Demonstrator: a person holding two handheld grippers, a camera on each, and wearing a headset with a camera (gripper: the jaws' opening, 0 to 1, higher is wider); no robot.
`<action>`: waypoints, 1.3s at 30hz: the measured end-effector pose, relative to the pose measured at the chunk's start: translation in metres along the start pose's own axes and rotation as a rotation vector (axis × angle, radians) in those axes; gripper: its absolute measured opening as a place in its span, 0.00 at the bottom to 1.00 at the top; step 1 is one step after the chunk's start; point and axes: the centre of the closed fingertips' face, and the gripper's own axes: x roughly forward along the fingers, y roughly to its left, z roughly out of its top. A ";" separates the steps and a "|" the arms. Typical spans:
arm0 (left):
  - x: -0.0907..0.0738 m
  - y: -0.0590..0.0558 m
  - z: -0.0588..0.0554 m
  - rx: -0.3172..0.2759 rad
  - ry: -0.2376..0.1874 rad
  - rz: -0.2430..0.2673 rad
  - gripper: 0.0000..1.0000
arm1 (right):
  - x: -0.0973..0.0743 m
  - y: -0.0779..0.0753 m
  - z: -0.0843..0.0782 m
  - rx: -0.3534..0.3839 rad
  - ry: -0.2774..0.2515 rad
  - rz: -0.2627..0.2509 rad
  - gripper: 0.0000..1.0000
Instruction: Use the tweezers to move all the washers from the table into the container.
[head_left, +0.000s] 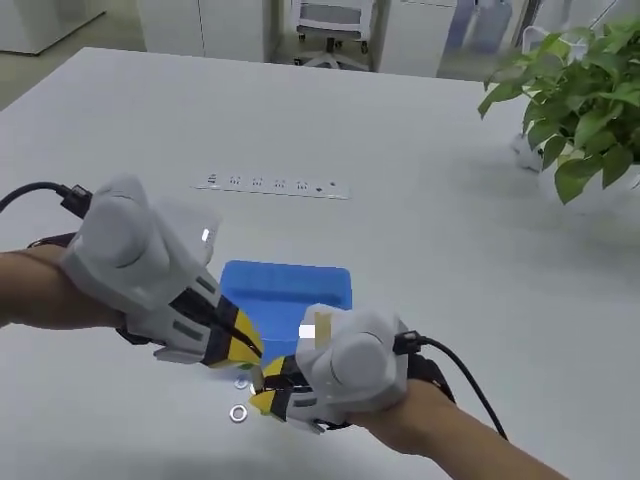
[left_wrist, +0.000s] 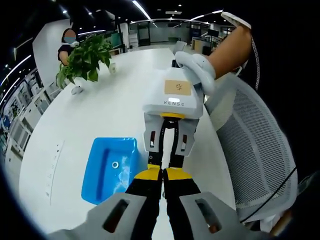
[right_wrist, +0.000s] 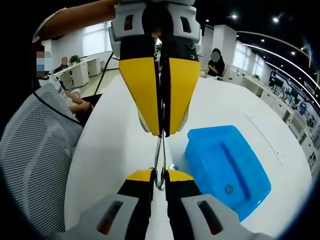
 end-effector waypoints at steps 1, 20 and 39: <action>-0.002 0.000 0.003 -0.001 -0.003 -0.001 0.05 | -0.002 0.000 0.002 0.002 -0.005 -0.002 0.10; -0.022 0.011 0.037 0.025 -0.009 0.001 0.05 | -0.033 -0.018 0.027 0.017 -0.036 -0.028 0.10; -0.029 0.050 0.054 0.079 -0.003 0.018 0.05 | -0.045 -0.061 0.038 0.016 -0.063 -0.079 0.10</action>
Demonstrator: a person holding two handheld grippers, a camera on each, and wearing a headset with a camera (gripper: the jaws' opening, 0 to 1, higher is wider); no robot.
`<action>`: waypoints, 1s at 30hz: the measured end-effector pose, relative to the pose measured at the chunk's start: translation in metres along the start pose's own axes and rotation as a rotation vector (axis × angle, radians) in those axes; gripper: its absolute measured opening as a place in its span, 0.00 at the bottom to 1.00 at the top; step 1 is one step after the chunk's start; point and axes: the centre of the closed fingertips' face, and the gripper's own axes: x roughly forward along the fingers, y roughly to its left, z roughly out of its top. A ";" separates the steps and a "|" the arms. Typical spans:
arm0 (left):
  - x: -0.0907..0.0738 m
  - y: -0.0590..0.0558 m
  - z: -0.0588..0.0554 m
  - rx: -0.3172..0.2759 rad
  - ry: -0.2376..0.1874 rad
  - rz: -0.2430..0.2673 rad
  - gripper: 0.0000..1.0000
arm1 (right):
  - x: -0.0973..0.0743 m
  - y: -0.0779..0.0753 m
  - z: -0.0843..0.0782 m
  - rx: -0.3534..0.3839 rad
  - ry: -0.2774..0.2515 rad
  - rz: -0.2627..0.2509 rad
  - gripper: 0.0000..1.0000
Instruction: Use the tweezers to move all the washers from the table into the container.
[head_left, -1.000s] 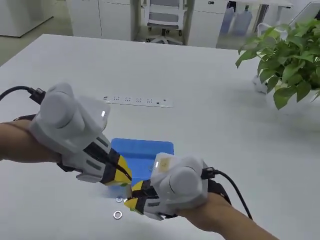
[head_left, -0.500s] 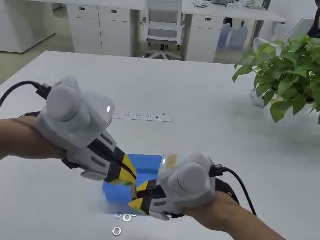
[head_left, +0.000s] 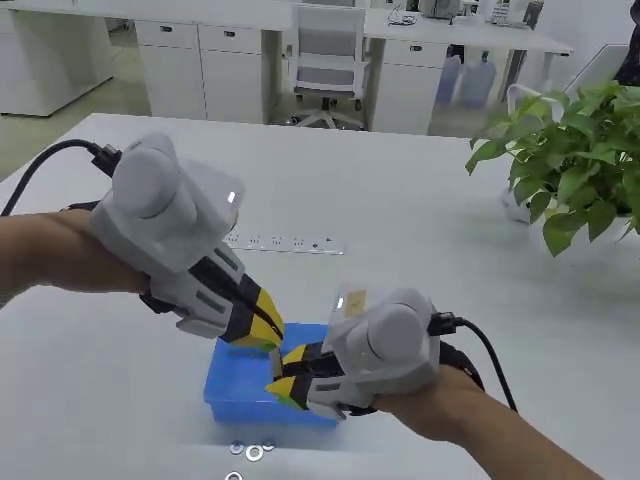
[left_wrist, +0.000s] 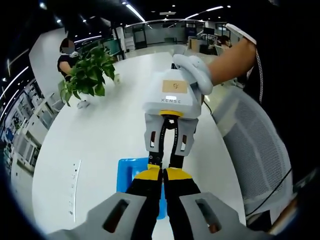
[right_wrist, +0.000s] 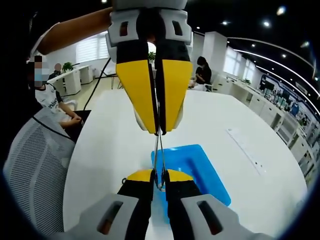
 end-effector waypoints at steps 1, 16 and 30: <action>0.000 0.002 0.000 0.002 -0.001 -0.001 0.05 | 0.000 -0.002 0.000 0.001 0.000 -0.003 0.10; 0.014 0.030 -0.011 0.025 0.000 0.021 0.05 | 0.013 -0.032 -0.012 0.009 -0.006 -0.019 0.10; 0.033 0.045 -0.033 0.007 0.007 0.028 0.05 | 0.034 -0.045 -0.033 0.024 0.013 0.006 0.10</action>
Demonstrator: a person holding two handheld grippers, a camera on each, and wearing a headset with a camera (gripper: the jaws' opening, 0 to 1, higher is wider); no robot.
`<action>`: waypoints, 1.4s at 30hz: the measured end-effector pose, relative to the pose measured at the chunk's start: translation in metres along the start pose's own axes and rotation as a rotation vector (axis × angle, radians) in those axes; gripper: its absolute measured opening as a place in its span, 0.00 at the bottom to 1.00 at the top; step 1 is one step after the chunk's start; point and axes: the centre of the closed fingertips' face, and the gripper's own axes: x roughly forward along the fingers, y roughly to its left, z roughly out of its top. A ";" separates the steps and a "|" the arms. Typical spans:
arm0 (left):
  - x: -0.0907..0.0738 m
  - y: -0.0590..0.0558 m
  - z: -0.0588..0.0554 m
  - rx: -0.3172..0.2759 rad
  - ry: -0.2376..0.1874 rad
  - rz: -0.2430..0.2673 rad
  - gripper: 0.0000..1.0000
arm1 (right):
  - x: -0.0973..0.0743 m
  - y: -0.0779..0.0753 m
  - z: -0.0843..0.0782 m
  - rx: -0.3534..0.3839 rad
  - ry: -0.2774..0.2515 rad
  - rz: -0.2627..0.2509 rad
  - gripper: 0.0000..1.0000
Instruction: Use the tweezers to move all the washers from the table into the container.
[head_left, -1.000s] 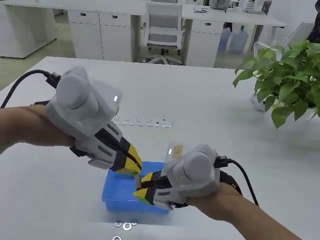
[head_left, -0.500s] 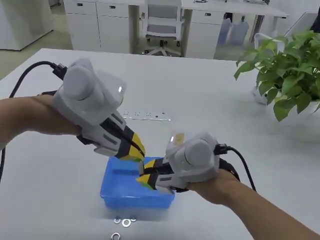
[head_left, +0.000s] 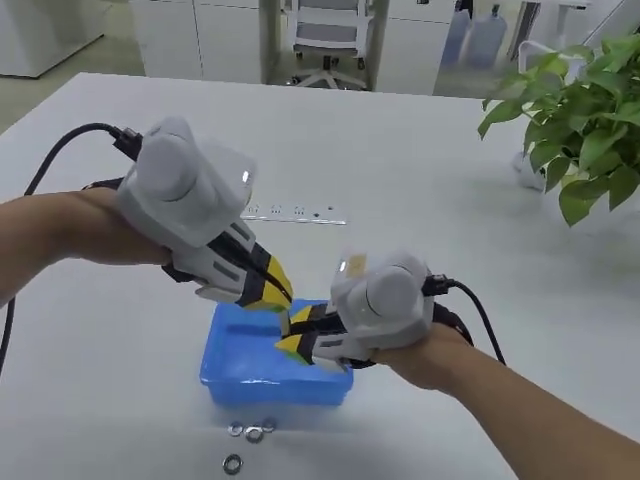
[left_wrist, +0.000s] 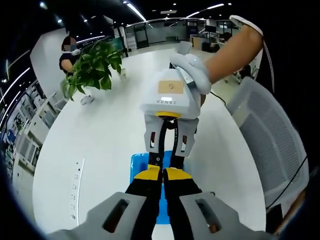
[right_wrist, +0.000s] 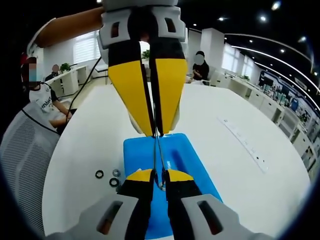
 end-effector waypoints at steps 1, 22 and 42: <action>0.001 0.000 -0.001 -0.002 0.001 -0.001 0.05 | 0.001 0.000 -0.001 0.002 0.001 0.003 0.10; 0.019 0.002 -0.020 -0.036 0.000 -0.011 0.05 | 0.017 0.000 -0.023 0.003 0.056 0.040 0.11; 0.024 -0.002 -0.023 -0.038 0.000 -0.012 0.05 | 0.019 0.003 -0.030 -0.005 0.078 0.050 0.11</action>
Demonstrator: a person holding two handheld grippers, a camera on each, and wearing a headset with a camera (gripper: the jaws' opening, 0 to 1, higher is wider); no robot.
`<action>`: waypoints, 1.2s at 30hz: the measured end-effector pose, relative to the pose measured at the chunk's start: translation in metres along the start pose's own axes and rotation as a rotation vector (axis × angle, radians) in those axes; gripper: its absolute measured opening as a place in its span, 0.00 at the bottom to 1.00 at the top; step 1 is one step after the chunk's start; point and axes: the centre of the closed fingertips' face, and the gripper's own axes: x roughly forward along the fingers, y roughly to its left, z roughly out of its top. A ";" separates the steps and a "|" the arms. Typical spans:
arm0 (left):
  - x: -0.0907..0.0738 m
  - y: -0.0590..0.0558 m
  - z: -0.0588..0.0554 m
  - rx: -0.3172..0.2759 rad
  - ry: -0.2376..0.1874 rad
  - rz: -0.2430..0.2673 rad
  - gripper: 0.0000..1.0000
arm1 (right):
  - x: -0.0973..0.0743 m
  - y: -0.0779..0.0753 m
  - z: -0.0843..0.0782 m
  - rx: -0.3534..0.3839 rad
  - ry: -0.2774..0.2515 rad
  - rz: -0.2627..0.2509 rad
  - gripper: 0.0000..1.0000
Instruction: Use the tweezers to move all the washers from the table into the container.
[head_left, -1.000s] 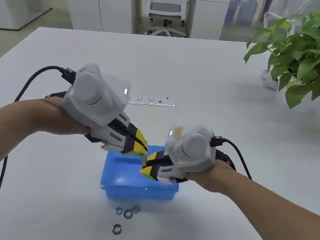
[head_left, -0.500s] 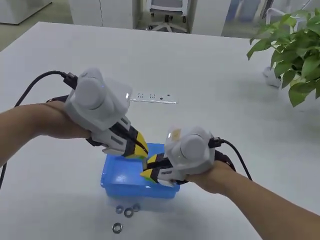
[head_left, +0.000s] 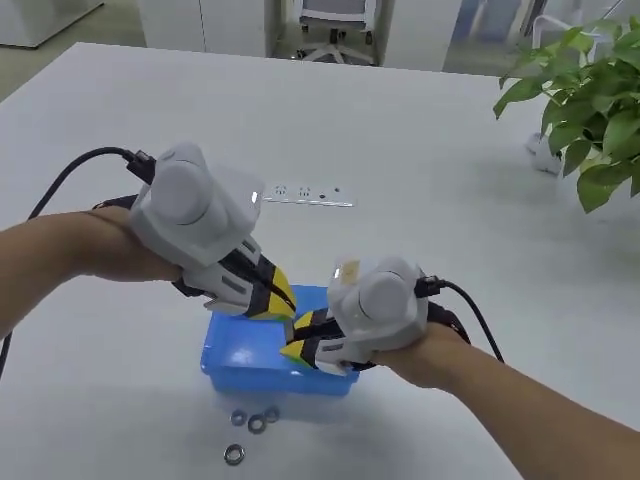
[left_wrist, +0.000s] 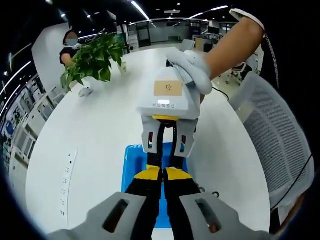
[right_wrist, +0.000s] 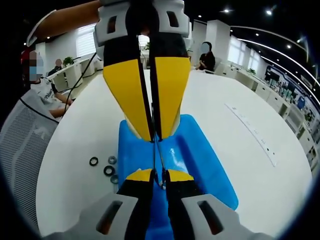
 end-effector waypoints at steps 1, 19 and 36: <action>0.000 0.000 0.000 0.001 0.001 0.000 0.05 | 0.000 0.000 0.000 0.000 0.001 0.001 0.11; -0.005 -0.003 0.009 0.013 -0.007 0.001 0.05 | -0.008 0.001 0.005 -0.012 -0.005 -0.011 0.11; -0.028 -0.015 0.032 0.011 -0.029 -0.004 0.05 | -0.032 0.013 0.028 -0.035 -0.035 -0.047 0.12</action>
